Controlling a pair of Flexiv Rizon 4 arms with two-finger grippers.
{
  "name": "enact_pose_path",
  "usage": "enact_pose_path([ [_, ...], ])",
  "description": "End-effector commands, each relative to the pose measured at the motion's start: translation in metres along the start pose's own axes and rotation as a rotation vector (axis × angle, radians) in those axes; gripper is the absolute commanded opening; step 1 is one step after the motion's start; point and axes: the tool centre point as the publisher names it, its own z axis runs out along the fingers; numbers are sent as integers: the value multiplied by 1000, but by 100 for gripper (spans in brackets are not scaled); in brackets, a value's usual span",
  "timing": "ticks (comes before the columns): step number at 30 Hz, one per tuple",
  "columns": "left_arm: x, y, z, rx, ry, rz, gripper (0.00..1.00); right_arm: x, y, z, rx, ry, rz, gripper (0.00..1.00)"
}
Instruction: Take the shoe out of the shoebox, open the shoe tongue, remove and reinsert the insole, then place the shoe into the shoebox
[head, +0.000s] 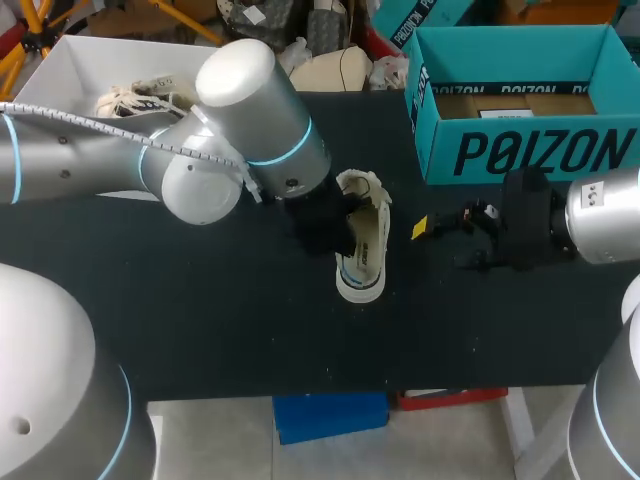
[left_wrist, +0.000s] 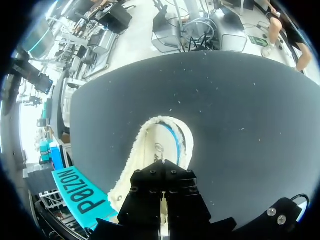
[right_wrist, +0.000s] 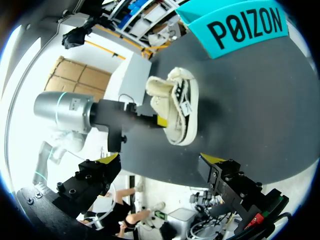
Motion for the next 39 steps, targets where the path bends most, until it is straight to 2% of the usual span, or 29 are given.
enact_pose_path([
  [1, 0, 4, 14, 4, 20, 4, 0, 0, 0, -2, 2, 0, 0, 100],
  [10, 9, 2, 34, 35, 74, 12, 0, 0, 0, -2, 2, 0, 0, 100],
  [19, 2, -1, 42, 52, 72, 44, 0, 0, 0, -2, 2, 0, 0, 100],
  [23, -9, 6, 23, 17, -2, 55, 0, 0, 0, -2, 2, 0, 0, 100],
  [28, -22, 18, -15, -14, -135, -26, 0, 0, 0, -2, 2, 0, 0, 100],
  [30, -28, 19, -33, -6, -232, -101, 0, 0, 0, -2, 2, 0, 0, 100],
  [33, -42, 17, -59, 53, -439, -274, 0, 0, 0, -2, 2, 0, 0, 100],
  [36, -47, 21, -80, 45, -537, -345, 0, 0, 0, -2, 2, 0, 0, 100],
  [39, -46, 29, -93, 31, -597, -411, 0, 0, 0, -2, 2, 0, 0, 100],
])
